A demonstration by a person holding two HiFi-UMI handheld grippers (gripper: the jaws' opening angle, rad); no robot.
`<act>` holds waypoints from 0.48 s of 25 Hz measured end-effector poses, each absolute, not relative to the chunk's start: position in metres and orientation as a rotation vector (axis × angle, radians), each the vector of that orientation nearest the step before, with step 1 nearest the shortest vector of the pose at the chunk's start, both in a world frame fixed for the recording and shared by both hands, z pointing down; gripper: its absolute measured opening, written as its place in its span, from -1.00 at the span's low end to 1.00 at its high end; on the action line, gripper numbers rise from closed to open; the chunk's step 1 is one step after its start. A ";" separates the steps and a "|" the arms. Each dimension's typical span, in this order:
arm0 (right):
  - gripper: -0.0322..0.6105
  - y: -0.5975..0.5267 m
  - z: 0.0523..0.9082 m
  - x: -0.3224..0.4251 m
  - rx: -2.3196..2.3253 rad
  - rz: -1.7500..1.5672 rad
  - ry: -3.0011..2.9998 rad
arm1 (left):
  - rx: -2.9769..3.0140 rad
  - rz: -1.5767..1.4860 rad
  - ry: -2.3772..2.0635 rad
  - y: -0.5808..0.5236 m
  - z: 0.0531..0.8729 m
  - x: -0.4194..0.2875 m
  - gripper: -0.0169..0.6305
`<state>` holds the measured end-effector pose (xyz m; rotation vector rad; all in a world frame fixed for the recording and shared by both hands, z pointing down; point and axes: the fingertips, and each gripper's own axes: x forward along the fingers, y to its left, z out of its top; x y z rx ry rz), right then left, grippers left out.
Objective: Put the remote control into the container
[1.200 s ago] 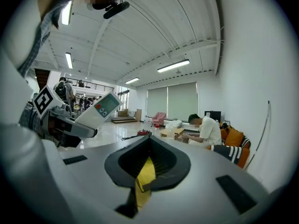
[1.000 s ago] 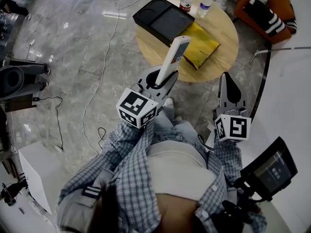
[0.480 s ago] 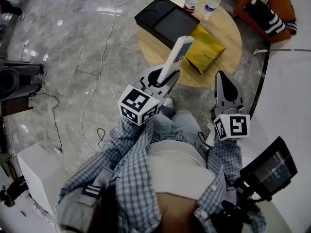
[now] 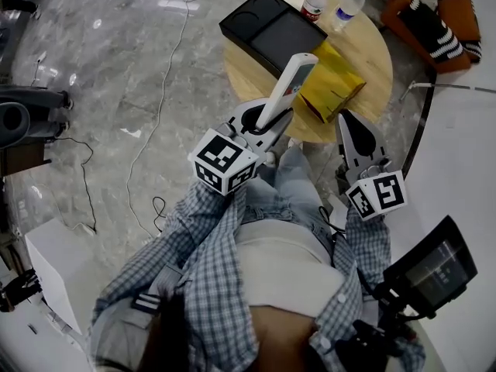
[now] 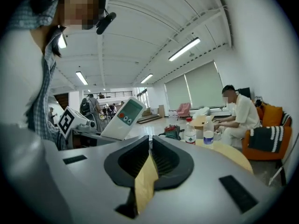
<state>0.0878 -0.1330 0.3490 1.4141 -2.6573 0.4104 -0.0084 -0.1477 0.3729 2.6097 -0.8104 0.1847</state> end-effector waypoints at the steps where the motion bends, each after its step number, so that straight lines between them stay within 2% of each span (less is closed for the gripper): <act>1: -0.88 -0.138 0.351 0.087 1.388 0.451 -2.684 | 2.607 0.186 -0.799 -0.151 0.375 -0.006 -0.66; 12: -0.72 -0.180 0.364 0.100 1.206 0.685 -2.790 | 2.579 0.322 -0.708 -0.172 0.408 0.025 -0.66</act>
